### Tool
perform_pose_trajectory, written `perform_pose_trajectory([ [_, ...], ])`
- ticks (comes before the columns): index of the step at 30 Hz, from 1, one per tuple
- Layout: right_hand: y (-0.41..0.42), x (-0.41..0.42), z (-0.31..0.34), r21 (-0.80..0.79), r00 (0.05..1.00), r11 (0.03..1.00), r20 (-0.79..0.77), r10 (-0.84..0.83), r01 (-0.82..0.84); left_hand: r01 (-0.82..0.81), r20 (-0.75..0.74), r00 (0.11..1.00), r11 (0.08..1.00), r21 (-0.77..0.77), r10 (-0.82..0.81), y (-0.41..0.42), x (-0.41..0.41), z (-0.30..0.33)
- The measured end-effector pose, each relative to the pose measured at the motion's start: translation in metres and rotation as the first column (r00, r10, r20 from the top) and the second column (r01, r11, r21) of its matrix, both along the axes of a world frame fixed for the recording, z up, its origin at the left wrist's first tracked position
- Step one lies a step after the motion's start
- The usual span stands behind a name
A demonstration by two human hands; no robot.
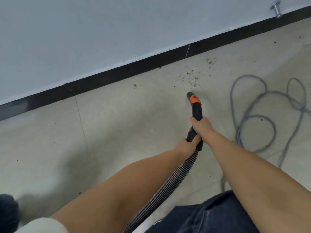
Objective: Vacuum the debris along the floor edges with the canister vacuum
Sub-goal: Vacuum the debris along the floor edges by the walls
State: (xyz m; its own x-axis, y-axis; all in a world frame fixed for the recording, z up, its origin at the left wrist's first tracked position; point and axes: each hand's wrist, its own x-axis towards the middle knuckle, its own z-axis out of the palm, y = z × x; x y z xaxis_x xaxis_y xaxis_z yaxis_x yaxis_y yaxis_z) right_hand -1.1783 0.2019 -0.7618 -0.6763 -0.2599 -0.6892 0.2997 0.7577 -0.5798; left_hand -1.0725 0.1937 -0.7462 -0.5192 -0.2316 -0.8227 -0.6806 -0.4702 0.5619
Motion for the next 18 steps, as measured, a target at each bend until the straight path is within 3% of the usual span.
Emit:
perform_pose_trajectory([
  [9, -0.021, -0.048, 0.006, 0.096, 0.999, 0.995, -0.033, 0.001, 0.002, 0.099, 0.051, 0.994, 0.994, 0.048, -0.102, -0.024, -0.053, 0.009],
  [13, -0.018, -0.053, -0.006, 0.169, 0.993, 0.986, -0.116, 0.025, -0.005, 0.062, 0.046, 0.997, 0.995, 0.072, -0.066, -0.015, -0.056, -0.006],
  [18, -0.002, -0.060, 0.001, 0.215, 0.995, 0.976, -0.083, 0.061, -0.042, 0.003, 0.035, 0.999, 0.984, 0.176, -0.009, 0.005, -0.060, -0.005],
])
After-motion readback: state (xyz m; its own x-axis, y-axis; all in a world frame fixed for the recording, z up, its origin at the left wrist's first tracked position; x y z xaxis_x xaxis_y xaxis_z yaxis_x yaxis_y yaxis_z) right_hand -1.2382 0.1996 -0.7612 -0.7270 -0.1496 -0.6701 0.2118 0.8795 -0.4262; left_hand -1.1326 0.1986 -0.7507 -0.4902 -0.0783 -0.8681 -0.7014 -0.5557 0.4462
